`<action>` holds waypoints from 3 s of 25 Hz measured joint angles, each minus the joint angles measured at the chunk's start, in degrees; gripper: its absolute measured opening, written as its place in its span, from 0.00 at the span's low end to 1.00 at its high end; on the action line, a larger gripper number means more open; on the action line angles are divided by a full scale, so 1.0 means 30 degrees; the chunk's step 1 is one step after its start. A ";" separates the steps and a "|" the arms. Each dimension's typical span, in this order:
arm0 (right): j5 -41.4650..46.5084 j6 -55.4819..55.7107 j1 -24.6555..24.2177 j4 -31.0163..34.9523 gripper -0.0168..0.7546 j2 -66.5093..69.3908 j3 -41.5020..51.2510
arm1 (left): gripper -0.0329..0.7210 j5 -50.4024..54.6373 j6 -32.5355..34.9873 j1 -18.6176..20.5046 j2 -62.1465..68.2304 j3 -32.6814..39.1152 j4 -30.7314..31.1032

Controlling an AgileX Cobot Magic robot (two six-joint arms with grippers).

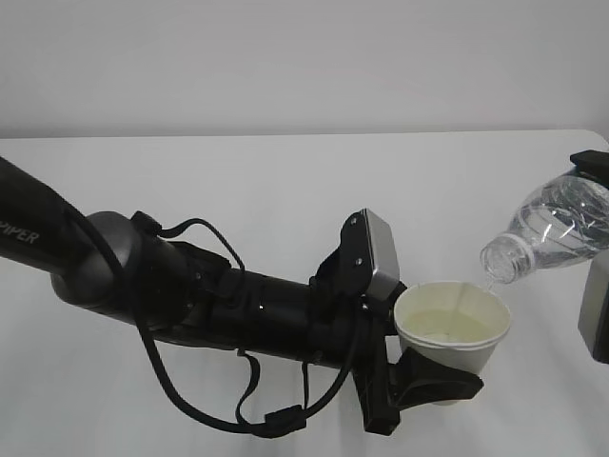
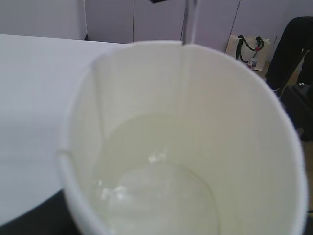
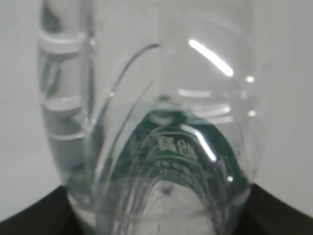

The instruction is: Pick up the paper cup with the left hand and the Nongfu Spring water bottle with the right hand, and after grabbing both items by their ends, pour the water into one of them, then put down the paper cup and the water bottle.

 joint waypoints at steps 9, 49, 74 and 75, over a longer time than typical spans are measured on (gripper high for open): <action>0.0000 0.0000 0.0000 0.0000 0.61 0.0000 0.0000 | 0.63 0.0000 0.0000 0.0000 0.0000 0.0000 0.0000; -0.0362 1.4182 0.0000 0.0024 0.61 0.0000 0.0000 | 0.62 0.0226 -0.0030 0.0000 0.0000 0.0000 -0.0710; -0.1124 2.5799 0.0000 0.0136 0.61 0.0000 0.0000 | 0.62 0.0253 -0.0030 0.0000 0.0000 0.0000 -0.0808; -0.1124 2.6023 0.0000 0.0204 0.61 0.0000 0.0000 | 0.62 0.0253 -0.0030 0.0000 0.0000 0.0000 -0.0902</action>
